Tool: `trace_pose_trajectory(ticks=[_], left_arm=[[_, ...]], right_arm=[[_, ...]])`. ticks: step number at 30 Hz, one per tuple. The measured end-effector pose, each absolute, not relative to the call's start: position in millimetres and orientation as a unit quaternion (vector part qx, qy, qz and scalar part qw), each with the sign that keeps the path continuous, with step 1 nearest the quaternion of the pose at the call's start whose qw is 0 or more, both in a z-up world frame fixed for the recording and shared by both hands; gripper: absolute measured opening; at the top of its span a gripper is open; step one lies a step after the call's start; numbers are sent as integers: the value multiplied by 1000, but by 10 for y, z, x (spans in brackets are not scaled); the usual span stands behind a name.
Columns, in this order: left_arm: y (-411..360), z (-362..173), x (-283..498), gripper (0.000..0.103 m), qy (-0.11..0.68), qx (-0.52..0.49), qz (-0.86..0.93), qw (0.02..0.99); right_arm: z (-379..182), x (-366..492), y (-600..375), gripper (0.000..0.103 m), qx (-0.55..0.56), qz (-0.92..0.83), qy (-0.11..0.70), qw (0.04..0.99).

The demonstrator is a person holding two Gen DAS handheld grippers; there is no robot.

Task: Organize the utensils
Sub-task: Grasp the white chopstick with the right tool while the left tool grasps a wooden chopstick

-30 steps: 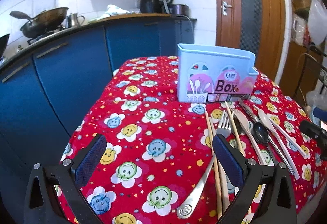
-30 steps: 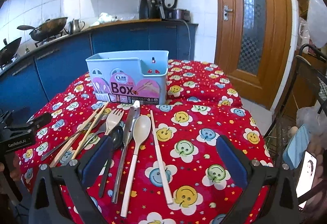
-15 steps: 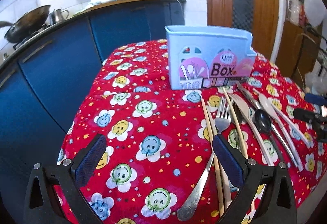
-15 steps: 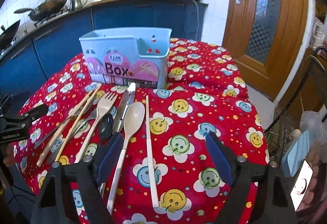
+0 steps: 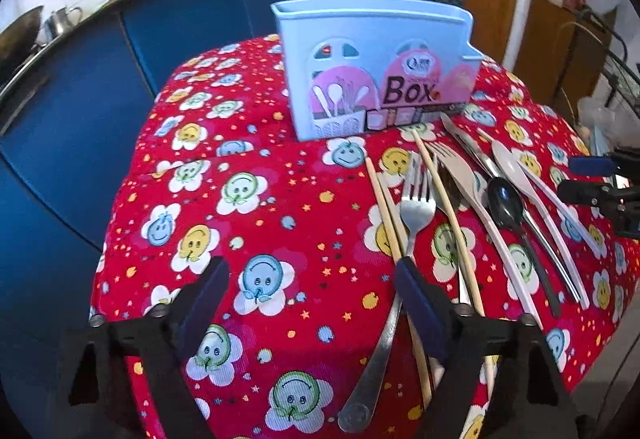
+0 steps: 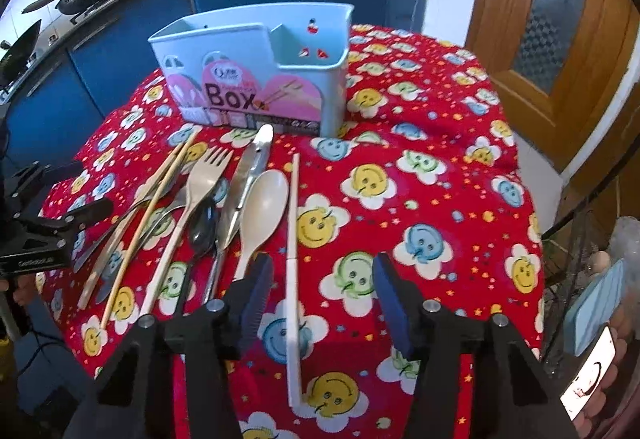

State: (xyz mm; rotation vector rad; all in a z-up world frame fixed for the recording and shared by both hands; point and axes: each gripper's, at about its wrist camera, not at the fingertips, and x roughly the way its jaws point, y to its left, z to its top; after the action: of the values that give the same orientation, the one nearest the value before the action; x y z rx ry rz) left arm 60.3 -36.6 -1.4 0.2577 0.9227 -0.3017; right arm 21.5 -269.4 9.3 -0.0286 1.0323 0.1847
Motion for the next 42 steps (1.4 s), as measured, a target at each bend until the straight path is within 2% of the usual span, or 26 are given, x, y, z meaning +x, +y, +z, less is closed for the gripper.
trace_pose_trajectory(ticks=[5,9,13,21,23,26,27,36,42], left_arm=[[-423,-16,565,74,446,138,-181,866],[-571,2,546,69,432,165,-204,863],[-697,-21,592,59,432,172,-222,857],[-843,48,620,56,437,131,-257,852],[-854,52,635,49,446,113,-262,848],[-887,24,643,30,460,91,-269,842],[-898,16,642,21,463,86,-271,839],[-992,-164,724,10,507,56,-250,823],[-924,-76,691,4,495,26,-246,833]], right_arm=[[34,263,-2609,53,-24,99,515,851],[-40,310,-2552,44,-36,97,528,843],[-80,322,-2533,39,-38,91,529,843],[-84,325,-2601,29,-19,84,521,849],[-85,316,-2606,27,-20,85,519,850],[-80,311,-2623,14,-24,82,517,852],[-77,308,-2637,9,-21,83,517,852],[-73,261,-2711,8,1,94,517,851],[-75,274,-2700,8,2,94,520,849]])
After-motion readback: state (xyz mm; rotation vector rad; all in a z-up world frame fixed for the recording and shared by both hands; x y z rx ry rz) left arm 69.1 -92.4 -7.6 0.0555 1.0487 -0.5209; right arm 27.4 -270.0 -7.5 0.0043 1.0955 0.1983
